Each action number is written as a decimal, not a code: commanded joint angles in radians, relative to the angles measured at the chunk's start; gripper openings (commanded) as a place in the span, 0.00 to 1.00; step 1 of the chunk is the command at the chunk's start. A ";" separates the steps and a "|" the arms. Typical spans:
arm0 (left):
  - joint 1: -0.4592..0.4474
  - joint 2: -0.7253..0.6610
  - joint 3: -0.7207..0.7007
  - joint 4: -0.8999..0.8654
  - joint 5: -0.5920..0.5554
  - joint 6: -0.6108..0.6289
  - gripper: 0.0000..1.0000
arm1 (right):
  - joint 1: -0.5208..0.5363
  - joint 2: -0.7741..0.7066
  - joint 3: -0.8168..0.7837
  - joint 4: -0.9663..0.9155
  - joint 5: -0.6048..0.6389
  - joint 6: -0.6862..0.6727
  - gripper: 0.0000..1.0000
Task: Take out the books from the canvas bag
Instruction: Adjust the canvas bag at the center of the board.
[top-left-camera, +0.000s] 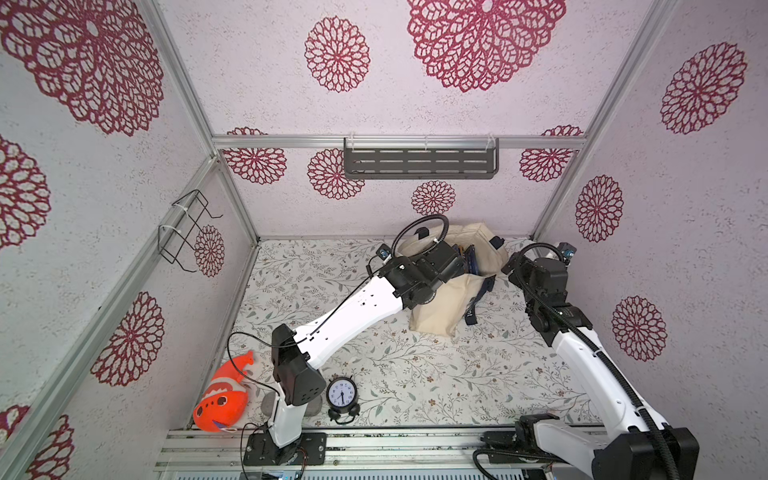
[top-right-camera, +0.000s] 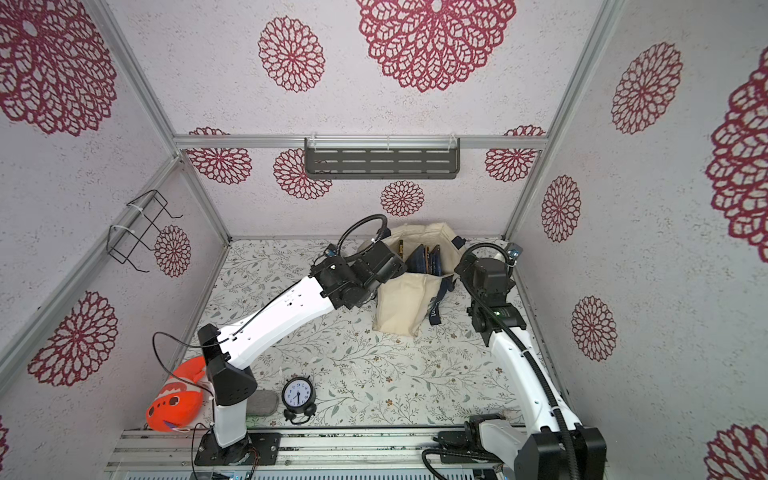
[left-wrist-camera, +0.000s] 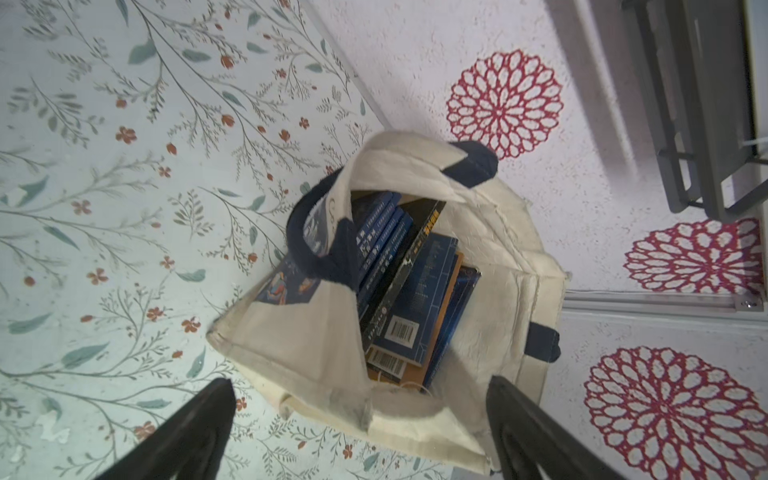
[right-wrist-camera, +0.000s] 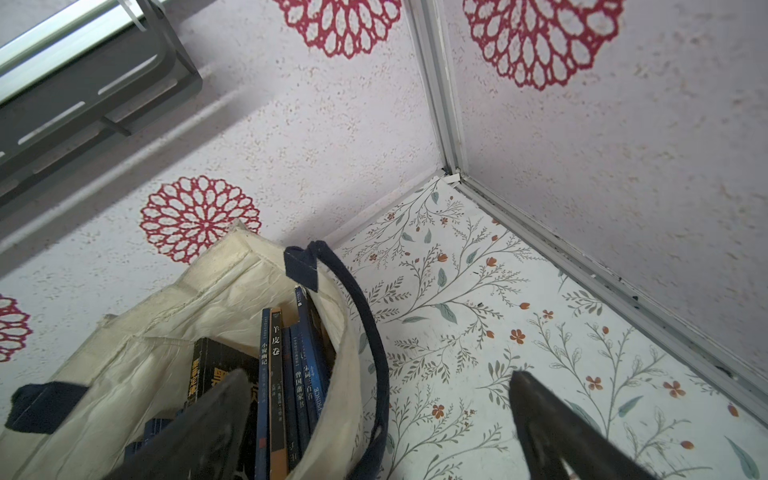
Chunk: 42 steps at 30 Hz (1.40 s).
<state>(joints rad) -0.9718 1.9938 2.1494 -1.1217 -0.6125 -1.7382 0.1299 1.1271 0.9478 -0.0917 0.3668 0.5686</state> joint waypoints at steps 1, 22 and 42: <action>-0.018 0.076 0.068 -0.049 0.044 -0.078 0.98 | 0.007 0.015 0.040 -0.048 -0.035 -0.023 0.99; 0.060 0.283 0.234 -0.018 0.154 -0.128 0.98 | 0.069 -0.035 0.016 -0.039 -0.026 -0.066 0.99; 0.064 0.252 0.082 0.135 0.172 0.023 0.31 | 0.092 -0.057 -0.014 -0.029 -0.021 -0.070 0.99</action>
<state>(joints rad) -0.9329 2.2745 2.2856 -1.0416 -0.4316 -1.7699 0.2161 1.0916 0.9382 -0.1383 0.3210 0.5156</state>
